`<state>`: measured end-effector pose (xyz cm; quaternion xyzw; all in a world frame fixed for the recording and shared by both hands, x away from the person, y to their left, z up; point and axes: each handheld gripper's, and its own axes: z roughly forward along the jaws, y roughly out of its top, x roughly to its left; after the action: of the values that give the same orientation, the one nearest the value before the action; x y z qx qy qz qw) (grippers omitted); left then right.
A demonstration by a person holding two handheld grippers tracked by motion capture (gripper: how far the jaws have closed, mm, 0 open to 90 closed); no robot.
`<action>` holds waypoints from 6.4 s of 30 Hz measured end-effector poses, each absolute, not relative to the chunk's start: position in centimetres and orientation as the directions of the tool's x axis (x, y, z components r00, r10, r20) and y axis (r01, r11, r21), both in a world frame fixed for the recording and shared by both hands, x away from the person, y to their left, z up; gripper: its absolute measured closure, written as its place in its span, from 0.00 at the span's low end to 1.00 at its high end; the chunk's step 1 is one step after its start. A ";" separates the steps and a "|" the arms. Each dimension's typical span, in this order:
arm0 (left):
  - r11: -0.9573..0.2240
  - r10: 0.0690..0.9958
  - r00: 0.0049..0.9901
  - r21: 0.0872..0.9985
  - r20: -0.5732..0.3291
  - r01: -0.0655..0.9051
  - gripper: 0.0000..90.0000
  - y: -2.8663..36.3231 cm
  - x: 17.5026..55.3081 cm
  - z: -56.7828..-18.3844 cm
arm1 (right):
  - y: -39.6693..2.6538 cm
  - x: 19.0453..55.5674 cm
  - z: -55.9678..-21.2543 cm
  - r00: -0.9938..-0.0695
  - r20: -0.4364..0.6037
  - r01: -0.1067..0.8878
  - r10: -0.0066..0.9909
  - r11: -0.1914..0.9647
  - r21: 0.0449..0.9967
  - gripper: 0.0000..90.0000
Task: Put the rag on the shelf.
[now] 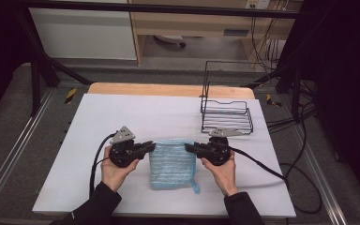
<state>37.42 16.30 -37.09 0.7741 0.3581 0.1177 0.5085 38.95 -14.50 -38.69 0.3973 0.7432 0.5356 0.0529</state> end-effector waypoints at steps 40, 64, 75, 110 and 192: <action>-0.170 0.661 0.745 0.950 -0.087 0.262 0.92 12.1 37.8 -30.9 | -18.1 36.3 -31.3 -0.671 0.185 0.316 0.718 0.051 0.947 0.87; -0.095 0.632 0.772 0.983 -0.064 0.158 0.92 8.3 39.3 -26.7 | -21.1 35.6 -26.7 -0.603 0.098 0.168 0.792 0.006 0.986 0.87; -0.055 0.623 0.780 0.990 -0.066 0.127 0.92 7.4 40.1 -25.4 | -21.7 35.7 -24.9 -0.579 0.076 0.124 0.812 -0.005 0.992 0.87; 0.042 0.595 0.802 0.998 -0.062 0.047 0.92 2.7 43.0 -18.1 | -24.9 37.6 -17.9 -0.458 0.030 -0.034 0.889 -0.051 0.998 0.87; -0.063 0.609 0.793 0.996 -0.012 0.063 0.92 -1.9 51.5 -19.6 | -29.3 47.2 -20.9 -0.421 0.070 0.030 0.905 -0.063 0.998 0.89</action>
<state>51.55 -1.93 -19.65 0.6972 0.2409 0.2131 0.6407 47.25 -29.29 -20.87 0.4011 0.5827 0.6089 0.3590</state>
